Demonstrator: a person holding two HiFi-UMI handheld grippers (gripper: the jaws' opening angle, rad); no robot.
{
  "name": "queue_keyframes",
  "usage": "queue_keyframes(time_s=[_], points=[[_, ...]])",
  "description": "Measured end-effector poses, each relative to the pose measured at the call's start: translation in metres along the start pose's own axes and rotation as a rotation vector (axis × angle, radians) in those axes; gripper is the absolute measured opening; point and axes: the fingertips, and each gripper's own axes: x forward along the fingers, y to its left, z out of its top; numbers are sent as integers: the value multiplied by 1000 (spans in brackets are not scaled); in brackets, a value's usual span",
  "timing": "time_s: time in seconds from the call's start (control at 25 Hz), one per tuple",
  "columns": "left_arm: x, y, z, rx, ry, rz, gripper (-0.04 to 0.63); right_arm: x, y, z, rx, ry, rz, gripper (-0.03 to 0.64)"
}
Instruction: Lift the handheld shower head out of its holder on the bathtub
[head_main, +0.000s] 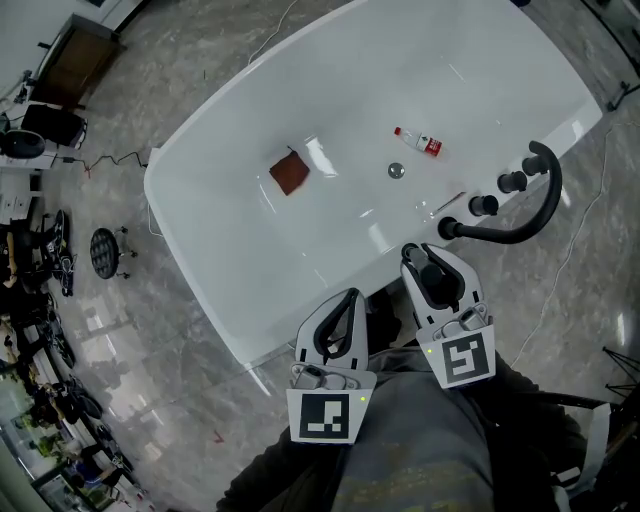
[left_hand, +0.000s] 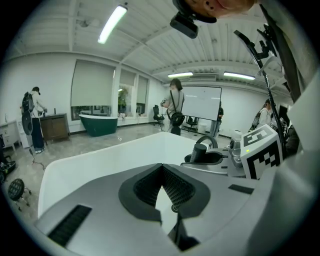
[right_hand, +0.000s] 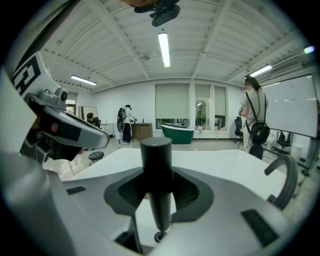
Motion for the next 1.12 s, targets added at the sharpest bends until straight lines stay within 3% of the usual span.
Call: queue_keyframes(time_s=[0.44,0.76,1.12], points=[[-37,-7,56,46,-76,-14,3,-37,7,68,-9,-79,-19,133],[-60,-4,100,79,-200,-10,3,-62,18,118,-13,-149,-7,133],[-68,-18,118,99,-259,-33,4,-72,18,122,-17,-143,-2,133]])
